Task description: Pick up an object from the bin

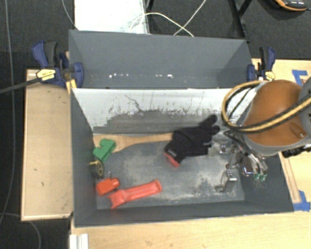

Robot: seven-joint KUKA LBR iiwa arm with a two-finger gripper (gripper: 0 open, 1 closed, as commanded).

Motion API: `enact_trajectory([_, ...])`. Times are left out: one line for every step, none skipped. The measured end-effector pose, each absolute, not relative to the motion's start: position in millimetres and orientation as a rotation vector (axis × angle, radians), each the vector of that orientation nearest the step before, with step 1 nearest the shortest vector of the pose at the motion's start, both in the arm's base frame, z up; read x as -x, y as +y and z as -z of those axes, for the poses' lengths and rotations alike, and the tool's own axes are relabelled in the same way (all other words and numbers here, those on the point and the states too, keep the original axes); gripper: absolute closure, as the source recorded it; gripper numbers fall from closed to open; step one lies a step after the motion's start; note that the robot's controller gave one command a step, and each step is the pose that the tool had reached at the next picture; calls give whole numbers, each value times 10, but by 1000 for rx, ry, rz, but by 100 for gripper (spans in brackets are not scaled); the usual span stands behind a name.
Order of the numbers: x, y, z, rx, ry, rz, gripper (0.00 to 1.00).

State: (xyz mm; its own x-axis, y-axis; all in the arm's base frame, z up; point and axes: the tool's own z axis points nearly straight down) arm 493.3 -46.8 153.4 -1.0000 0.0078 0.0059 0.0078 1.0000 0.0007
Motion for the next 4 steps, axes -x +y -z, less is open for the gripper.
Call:
enact_trajectory([-4950, -466, -1578, 7, -3144, 0, 0])
enact_trajectory([-5947, 361, -1338, -240, -3139, 5, 0])
enact_trajectory([-5631, -114, -1378, 135, -3139, -4, 0])
enact_trajectory([-5935, -275, -1334, -35, -3149, 3, 0])
